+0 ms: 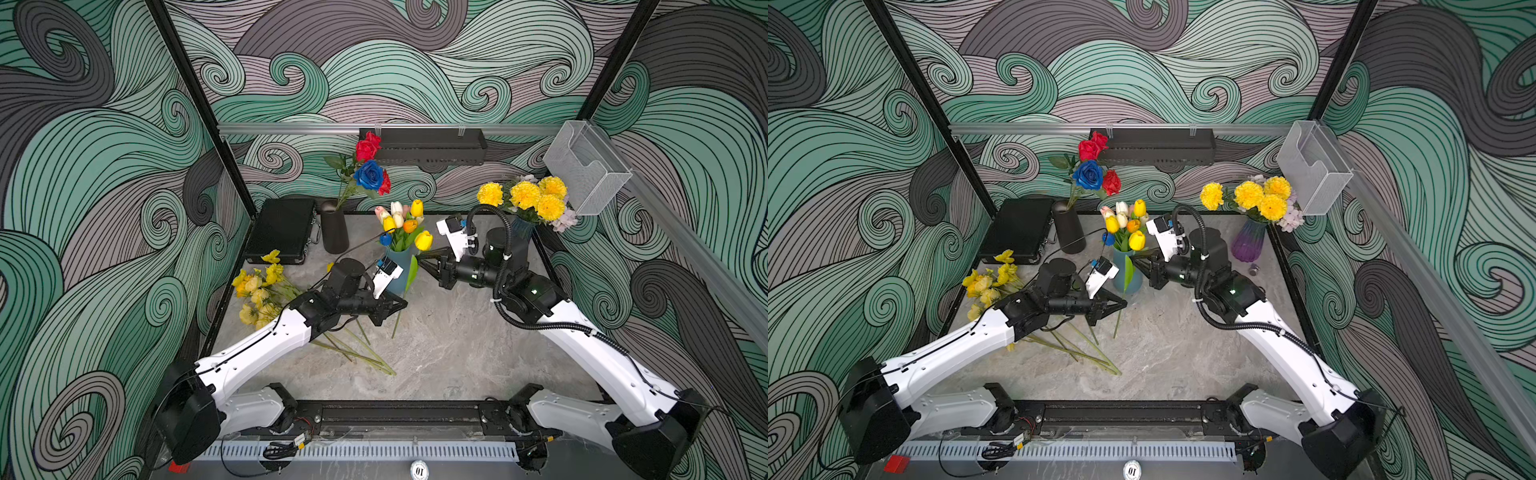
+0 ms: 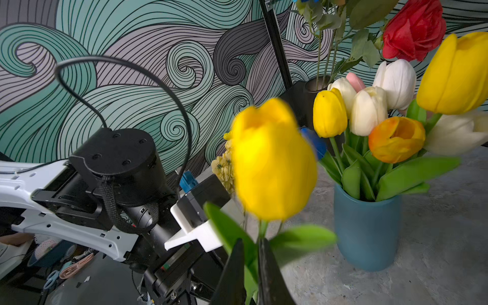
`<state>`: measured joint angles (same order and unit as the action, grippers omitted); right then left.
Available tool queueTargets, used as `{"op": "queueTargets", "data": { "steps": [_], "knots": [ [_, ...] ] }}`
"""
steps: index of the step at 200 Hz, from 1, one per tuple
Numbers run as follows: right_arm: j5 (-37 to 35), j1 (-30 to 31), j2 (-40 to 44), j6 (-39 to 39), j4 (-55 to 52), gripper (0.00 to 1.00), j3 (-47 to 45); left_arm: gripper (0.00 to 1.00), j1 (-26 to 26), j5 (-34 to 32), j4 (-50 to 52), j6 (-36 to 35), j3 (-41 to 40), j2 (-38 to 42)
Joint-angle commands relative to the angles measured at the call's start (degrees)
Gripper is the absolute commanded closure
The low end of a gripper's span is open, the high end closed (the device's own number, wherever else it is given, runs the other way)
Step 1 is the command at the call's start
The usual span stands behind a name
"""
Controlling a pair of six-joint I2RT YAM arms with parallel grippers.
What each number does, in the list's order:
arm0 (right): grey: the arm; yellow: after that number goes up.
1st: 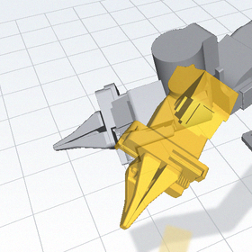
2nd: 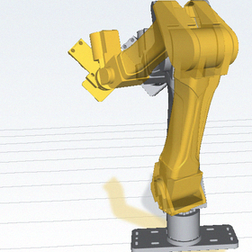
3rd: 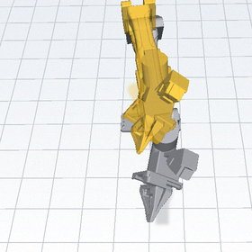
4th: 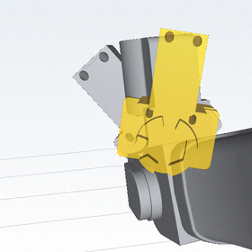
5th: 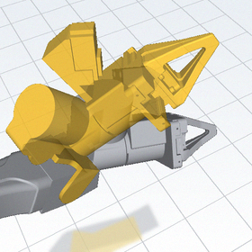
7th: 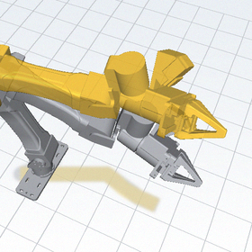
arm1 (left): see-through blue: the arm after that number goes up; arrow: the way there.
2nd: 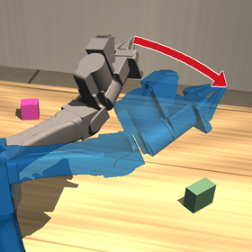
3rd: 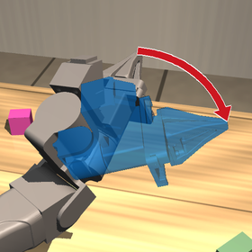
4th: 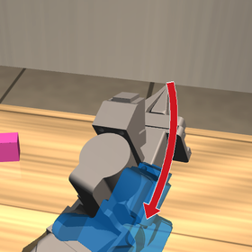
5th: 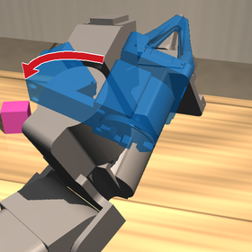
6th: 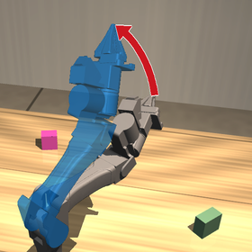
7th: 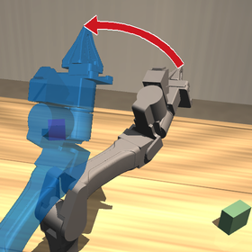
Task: Pick out yellow flowers from the vase
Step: Place the flower at the center of the board.
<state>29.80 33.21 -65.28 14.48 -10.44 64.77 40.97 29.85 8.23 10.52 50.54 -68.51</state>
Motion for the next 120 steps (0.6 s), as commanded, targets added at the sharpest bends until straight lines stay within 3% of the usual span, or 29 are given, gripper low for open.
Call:
{"op": "queueTargets", "data": {
  "steps": [1,19,41,85,120],
  "knots": [
    [-2.3,0.3,1.7,-1.2,0.8,0.73,0.3,0.98,0.2,-2.6,1.4,-0.3,2.5,0.1],
    [-5.7,0.3,3.6,-2.1,1.1,0.61,-1.0,0.98,0.2,-5.9,1.6,0.5,2.0,0.7],
    [-10.3,0.3,6.4,-3.0,1.7,0.53,-3.0,0.98,0.2,-11.4,2.9,2.3,1.6,1.8],
    [-19.8,0.3,11.4,-4.0,3.2,0.46,-7.6,1.00,0.0,-25.7,9.2,11.0,-1.0,8.4],
    [-25.2,0.2,13.3,-3.0,5.0,0.42,-11.1,1.00,-2.5,-30.0,14.4,16.5,-4.7,15.8]
  ]
}}
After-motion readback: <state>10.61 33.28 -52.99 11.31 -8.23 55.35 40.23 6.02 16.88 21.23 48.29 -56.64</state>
